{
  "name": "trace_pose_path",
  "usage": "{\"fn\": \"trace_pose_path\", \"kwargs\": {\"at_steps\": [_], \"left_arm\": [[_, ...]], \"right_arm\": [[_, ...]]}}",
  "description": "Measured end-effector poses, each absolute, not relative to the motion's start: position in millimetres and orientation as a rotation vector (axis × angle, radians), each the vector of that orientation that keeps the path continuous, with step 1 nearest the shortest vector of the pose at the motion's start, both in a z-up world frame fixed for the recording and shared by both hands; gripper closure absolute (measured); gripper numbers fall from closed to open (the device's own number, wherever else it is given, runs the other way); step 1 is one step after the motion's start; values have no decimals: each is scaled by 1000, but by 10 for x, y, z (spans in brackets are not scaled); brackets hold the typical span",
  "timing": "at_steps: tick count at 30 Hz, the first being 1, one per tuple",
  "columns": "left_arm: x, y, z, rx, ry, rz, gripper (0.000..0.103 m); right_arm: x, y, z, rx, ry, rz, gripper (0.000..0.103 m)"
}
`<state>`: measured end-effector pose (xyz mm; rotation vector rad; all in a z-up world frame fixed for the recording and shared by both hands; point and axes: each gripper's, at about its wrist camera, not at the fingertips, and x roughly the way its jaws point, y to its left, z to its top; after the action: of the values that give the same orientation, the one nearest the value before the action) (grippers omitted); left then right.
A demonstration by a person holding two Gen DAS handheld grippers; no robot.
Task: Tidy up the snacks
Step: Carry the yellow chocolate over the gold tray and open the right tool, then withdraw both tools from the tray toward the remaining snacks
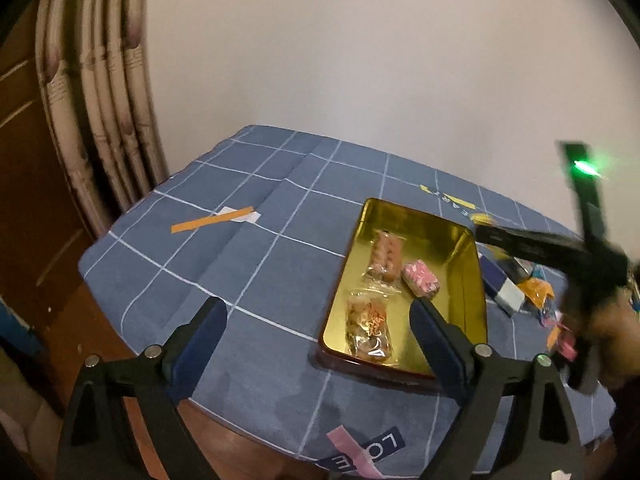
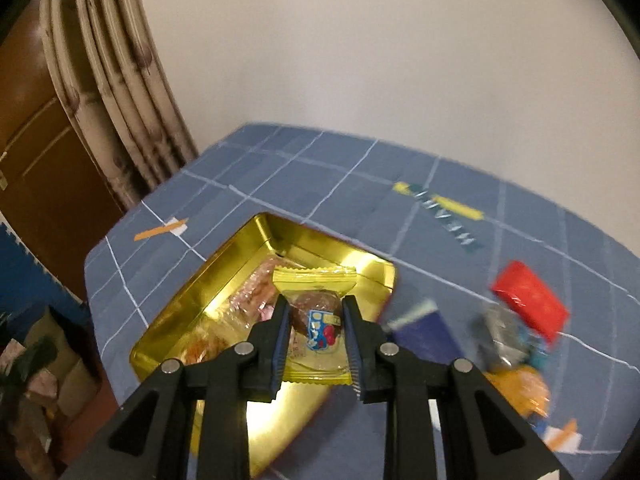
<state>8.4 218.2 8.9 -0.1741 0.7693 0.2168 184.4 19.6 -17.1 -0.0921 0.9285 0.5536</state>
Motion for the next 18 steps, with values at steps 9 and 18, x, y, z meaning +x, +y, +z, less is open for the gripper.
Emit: {"fn": "trace_pose_path", "kwargs": {"at_steps": [9,18], "left_arm": [[91,2219,68,-166,731,243,12],[151,2213,-3,-191,728,110,12]], "right_arm": [[2244,594,-598,-87,1057,516,77],[2373,665,-711,-47,1065,507,68]]}}
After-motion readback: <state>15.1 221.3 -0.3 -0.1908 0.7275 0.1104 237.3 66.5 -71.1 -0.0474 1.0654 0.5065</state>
